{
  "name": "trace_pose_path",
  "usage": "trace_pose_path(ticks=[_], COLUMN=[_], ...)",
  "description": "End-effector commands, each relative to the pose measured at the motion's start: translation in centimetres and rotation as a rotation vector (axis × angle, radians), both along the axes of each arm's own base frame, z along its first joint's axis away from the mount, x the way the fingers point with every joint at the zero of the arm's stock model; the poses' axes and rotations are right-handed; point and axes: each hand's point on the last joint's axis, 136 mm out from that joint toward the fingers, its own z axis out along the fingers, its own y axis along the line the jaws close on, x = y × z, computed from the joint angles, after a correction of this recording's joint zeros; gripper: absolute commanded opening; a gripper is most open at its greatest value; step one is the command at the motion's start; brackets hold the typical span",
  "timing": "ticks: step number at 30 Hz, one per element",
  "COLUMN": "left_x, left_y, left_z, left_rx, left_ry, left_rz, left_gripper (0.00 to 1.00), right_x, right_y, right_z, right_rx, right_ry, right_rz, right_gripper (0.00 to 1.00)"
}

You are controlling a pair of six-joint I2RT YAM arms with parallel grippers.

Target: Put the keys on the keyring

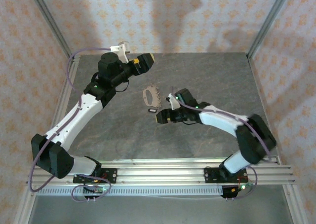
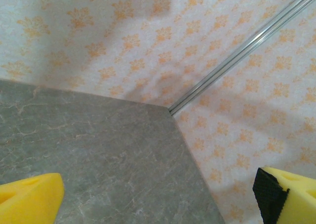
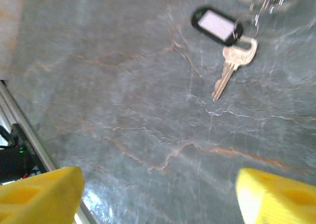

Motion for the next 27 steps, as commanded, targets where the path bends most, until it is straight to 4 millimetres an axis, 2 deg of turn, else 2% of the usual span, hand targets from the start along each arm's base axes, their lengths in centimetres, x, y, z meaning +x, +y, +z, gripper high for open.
trace_pose_path(ticks=[1, 5, 6, 9, 13, 16, 20, 22, 27], left_x=[-1.2, -2.3, -2.7, -3.6, -5.1, -6.1, -6.8, -6.9, -6.7], left_y=[0.8, 2.5, 3.2, 6.4, 11.0, 13.9, 16.6, 17.4, 20.7], left_z=[1.1, 0.6, 0.6, 0.5, 0.7, -0.2, -3.2, -5.3, -11.3], left_rx=[0.032, 0.075, 0.081, 0.167, 0.273, 0.443, 0.686, 0.774, 0.809], left_ry=[-0.022, -0.023, -0.026, -0.059, -0.148, -0.174, -0.157, -0.170, -0.095], left_rz=[0.000, 0.059, 0.092, 0.230, 0.436, 0.555, 0.626, 0.630, 0.698], left_gripper=[1.00, 1.00, 1.00, 1.00, 1.00, 1.00, 1.00, 1.00, 1.00], right_x=[0.2, 1.0, 1.4, 2.8, 5.1, 6.8, 9.0, 9.9, 11.5], right_y=[-3.0, -6.3, -7.3, -10.4, -15.4, -19.1, -22.5, -24.0, -26.7], right_z=[3.3, 7.3, 8.2, 10.9, 13.6, 14.6, 14.2, 13.1, 9.4], right_rx=[-0.024, -0.038, -0.052, -0.101, -0.208, -0.306, -0.388, -0.425, -0.535], right_ry=[-0.099, -0.212, -0.245, -0.341, -0.454, -0.536, -0.625, -0.609, -0.569], right_rz=[-0.086, -0.206, -0.246, -0.386, -0.619, -0.784, -0.923, -0.976, -1.007], right_gripper=[0.88, 1.00, 1.00, 1.00, 1.00, 1.00, 1.00, 1.00, 1.00])
